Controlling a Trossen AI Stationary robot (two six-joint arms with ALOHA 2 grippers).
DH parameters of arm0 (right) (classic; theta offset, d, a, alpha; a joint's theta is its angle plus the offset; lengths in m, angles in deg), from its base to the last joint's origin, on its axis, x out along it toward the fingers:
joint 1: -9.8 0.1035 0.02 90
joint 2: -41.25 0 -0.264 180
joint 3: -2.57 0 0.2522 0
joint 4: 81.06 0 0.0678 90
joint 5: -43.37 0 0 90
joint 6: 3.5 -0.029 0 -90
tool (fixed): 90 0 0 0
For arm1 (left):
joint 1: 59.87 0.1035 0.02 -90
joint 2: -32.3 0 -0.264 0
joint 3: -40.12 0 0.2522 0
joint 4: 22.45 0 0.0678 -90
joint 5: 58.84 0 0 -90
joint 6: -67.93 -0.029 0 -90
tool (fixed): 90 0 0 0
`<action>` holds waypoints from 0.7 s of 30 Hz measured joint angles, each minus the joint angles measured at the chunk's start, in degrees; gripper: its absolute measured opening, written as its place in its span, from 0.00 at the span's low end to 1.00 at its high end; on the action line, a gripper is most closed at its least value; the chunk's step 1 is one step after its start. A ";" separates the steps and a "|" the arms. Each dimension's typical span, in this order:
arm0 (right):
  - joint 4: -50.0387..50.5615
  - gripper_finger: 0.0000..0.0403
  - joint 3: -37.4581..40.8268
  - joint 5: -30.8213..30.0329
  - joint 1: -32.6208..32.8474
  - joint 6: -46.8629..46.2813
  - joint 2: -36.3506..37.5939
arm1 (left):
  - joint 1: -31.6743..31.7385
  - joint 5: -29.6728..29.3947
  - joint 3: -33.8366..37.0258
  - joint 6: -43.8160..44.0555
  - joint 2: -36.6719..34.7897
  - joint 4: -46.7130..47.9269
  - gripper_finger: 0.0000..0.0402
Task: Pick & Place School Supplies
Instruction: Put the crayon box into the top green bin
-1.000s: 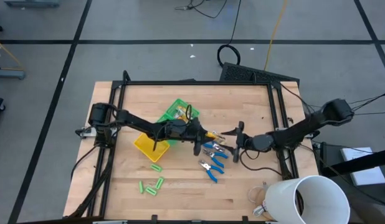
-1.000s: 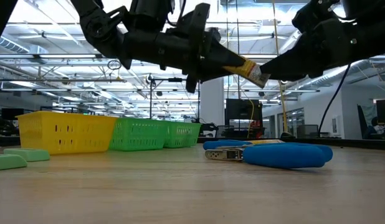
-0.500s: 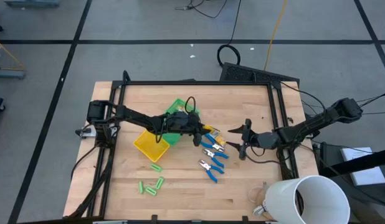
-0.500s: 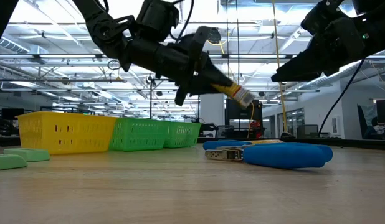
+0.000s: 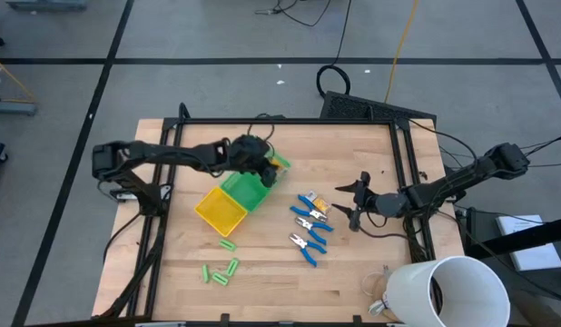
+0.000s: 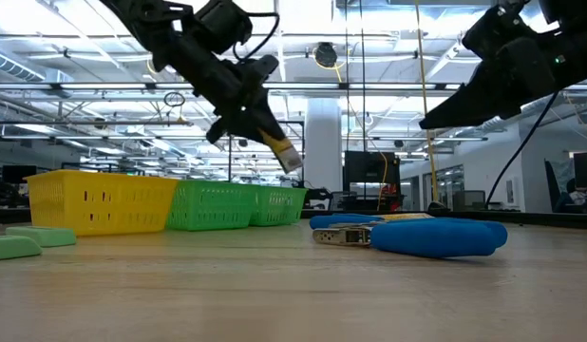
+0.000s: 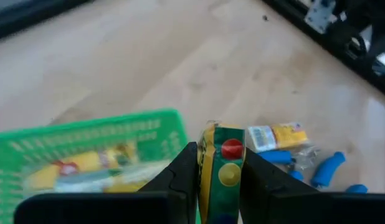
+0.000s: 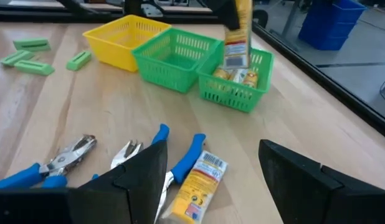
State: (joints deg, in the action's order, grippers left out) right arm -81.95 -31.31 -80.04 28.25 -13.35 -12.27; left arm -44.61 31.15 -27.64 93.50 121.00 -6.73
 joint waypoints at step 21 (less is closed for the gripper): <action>0.61 0.61 0.00 0.39 0.02 -1.72 0.18 | 8.38 6.97 7.27 6.56 -0.85 -7.44 0.19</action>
State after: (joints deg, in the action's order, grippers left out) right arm -81.34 -31.31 -79.65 28.28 -15.07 -12.09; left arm -36.23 38.11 -20.37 100.06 120.15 -14.17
